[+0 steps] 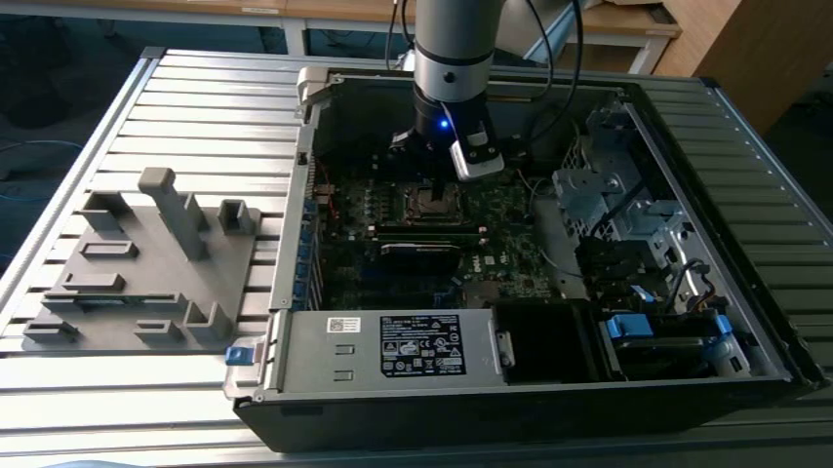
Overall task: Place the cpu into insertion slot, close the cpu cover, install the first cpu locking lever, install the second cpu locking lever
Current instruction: 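Install the second cpu locking lever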
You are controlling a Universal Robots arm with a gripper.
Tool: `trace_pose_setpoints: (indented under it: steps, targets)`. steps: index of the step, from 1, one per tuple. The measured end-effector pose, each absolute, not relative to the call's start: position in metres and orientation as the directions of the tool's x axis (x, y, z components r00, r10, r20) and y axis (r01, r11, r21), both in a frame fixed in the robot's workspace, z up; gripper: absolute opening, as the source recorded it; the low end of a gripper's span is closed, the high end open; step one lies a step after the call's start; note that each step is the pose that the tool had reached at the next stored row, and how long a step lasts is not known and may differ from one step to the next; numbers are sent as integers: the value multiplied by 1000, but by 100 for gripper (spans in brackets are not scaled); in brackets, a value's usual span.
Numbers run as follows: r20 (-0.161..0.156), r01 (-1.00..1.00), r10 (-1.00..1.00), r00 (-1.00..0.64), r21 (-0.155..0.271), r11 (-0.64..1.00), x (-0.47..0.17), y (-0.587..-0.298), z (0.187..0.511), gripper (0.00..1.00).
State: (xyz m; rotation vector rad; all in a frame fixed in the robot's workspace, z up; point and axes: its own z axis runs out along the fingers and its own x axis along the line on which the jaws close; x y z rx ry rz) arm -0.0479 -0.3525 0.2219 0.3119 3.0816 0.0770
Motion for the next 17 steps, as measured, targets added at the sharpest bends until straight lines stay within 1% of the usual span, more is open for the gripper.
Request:
trace_pose_setpoints:
  steps: [17]
  targets:
    - [-38,199,201,-979,54,979,-48,-353,226,10]
